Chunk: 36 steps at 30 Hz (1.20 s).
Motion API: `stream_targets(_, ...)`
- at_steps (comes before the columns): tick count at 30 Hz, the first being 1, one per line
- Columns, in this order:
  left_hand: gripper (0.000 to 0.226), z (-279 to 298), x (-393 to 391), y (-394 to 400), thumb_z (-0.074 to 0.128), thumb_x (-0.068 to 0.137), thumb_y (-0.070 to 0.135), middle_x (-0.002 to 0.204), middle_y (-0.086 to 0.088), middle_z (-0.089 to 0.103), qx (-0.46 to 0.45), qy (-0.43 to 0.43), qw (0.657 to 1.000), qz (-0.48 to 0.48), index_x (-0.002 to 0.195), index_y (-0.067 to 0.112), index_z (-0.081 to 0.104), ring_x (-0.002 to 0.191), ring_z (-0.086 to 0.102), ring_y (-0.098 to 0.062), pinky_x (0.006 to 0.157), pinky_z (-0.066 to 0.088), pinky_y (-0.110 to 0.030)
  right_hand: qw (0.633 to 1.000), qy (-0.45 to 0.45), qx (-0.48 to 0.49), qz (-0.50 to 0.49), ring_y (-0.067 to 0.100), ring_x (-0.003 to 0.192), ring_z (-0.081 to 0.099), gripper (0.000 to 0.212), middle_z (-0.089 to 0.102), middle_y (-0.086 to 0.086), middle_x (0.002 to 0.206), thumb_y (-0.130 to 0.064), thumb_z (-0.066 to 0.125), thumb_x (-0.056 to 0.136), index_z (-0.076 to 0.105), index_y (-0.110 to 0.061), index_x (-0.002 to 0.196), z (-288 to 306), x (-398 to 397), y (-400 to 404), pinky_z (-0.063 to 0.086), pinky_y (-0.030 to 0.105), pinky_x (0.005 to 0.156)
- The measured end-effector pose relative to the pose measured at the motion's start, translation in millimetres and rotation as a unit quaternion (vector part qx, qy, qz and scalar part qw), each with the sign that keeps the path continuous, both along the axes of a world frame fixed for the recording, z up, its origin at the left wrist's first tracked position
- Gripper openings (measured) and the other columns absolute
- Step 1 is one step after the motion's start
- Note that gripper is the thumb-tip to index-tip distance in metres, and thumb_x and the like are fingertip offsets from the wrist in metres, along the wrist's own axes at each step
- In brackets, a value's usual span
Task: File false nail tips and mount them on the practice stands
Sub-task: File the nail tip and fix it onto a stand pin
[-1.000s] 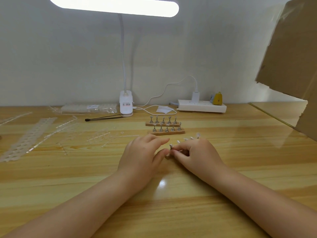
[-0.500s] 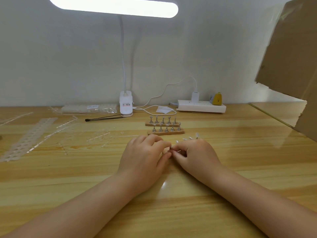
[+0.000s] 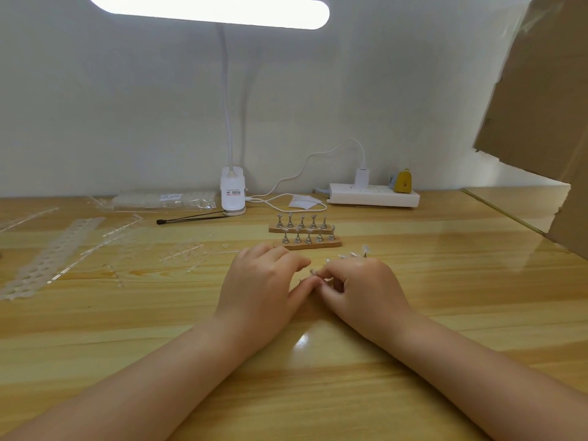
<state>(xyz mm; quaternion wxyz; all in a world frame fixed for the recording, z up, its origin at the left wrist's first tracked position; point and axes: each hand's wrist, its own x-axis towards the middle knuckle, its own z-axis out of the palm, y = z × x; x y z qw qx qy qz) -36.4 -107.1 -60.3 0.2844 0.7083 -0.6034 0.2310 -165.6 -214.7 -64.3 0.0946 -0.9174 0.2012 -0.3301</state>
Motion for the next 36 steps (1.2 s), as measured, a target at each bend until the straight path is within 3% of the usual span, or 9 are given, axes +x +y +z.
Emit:
stream_targets(2, 0.029, -0.2, 1.2, 0.8, 0.052, 0.085, 0.043, 0.074, 0.01, 0.068, -0.012, -0.001, 1.0, -0.007, 0.083, 0.023, 0.073, 0.073, 0.061, -0.019, 0.066, 0.044, -0.033, 1.0, -0.018, -0.017, -0.004, 0.005, 0.056, 0.042, 0.014, 0.063, -0.004, 0.059, -0.024, 0.07, 0.086, 0.074, -0.016, 0.074, 0.1, -0.5, -0.2, 0.036, 0.022, 0.073)
stream_targets(7, 0.03, -0.5, 0.1, 1.5, 0.05, 0.085, 0.042, 0.075, 0.011, 0.068, -0.036, -0.012, 0.999, -0.015, 0.085, 0.022, 0.073, 0.07, 0.06, -0.016, 0.068, 0.038, -0.028, 0.999, -0.024, -0.029, -0.002, 0.006, 0.053, 0.046, 0.014, 0.063, -0.004, 0.058, -0.022, 0.072, 0.084, 0.074, -0.016, 0.072, 2.1, -1.9, 0.9, 0.025, 0.016, 0.054)
stream_targets(11, 0.029, -0.9, 0.3, 1.7, 0.049, 0.086, 0.041, 0.073, 0.011, 0.068, -0.027, -0.011, 1.0, -0.008, 0.083, 0.025, 0.073, 0.069, 0.06, -0.017, 0.067, 0.038, -0.029, 0.999, -0.026, -0.022, 0.01, 0.003, 0.055, 0.042, 0.013, 0.063, -0.005, 0.059, -0.023, 0.072, 0.084, 0.075, -0.016, 0.073, 2.3, -0.8, 1.6, 0.027, 0.021, 0.055)
stream_targets(16, 0.043, 1.4, -2.6, 2.0, 0.043, 0.088, 0.044, 0.099, 0.001, 0.072, 0.024, 0.025, 0.999, 0.023, 0.105, 0.018, 0.073, 0.089, 0.067, -0.022, 0.075, 0.047, -0.037, 0.999, 0.003, 0.029, -0.02, 0.007, 0.061, 0.045, 0.019, 0.064, -0.006, 0.065, -0.032, 0.064, 0.089, 0.075, -0.02, 0.08, 0.2, 1.7, -2.7, 0.024, 0.019, 0.062)
stream_targets(22, 0.039, 1.3, -1.1, 3.4, 0.048, 0.091, 0.038, 0.111, 0.0, 0.069, 0.031, 0.079, 0.996, 0.033, 0.116, 0.015, 0.067, 0.102, 0.063, -0.023, 0.084, 0.042, -0.037, 0.997, 0.071, 0.028, -0.03, 0.013, 0.071, 0.058, 0.027, 0.069, -0.005, 0.074, -0.038, 0.053, 0.094, 0.076, -0.023, 0.091, 4.2, -0.7, -3.2, 0.043, 0.029, 0.064)
stream_targets(26, 0.035, 1.8, -1.1, 4.8, 0.049, 0.091, 0.033, 0.108, 0.001, 0.069, 0.025, 0.078, 0.996, 0.03, 0.113, 0.014, 0.068, 0.099, 0.064, -0.023, 0.082, 0.044, -0.037, 0.998, 0.057, -0.033, -0.018, 0.011, 0.046, 0.047, 0.033, 0.054, -0.008, 0.05, -0.035, 0.055, 0.088, 0.065, -0.018, 0.061, 22.2, -13.8, -8.5, 0.036, 0.026, 0.046)
stream_targets(29, 0.034, 1.4, 0.1, 6.5, 0.049, 0.09, 0.03, 0.109, 0.002, 0.069, 0.027, 0.08, 0.996, 0.028, 0.115, 0.015, 0.067, 0.1, 0.064, -0.021, 0.082, 0.045, -0.037, 0.994, 0.051, -0.02, -0.093, 0.01, 0.042, 0.04, 0.039, 0.045, -0.008, 0.044, -0.04, 0.054, 0.082, 0.049, -0.017, 0.05, 42.8, -27.3, -41.4, 0.031, 0.023, 0.044)
stream_targets(33, 0.033, 0.7, -1.4, 7.0, 0.05, 0.088, 0.027, 0.109, 0.002, 0.069, 0.028, 0.084, 0.996, 0.028, 0.114, 0.015, 0.067, 0.1, 0.064, -0.021, 0.083, 0.044, -0.035, 0.967, 0.137, 0.17, -0.134, 0.012, 0.065, 0.057, 0.034, 0.061, -0.007, 0.072, -0.062, 0.06, 0.069, 0.064, -0.028, 0.076, 47.0, -51.3, -89.6, 0.044, 0.032, 0.058)
stream_targets(36, 0.033, 0.4, -1.4, 6.7, 0.05, 0.088, 0.027, 0.108, 0.003, 0.069, 0.032, 0.08, 0.996, 0.03, 0.113, 0.015, 0.068, 0.1, 0.064, -0.02, 0.083, 0.044, -0.035, 0.935, 0.246, 0.241, -0.078, 0.006, 0.076, 0.055, 0.072, 0.059, -0.009, 0.087, -0.084, 0.059, 0.053, 0.058, -0.045, 0.114, 37.5, -55.5, -95.0, 0.042, 0.024, 0.065)
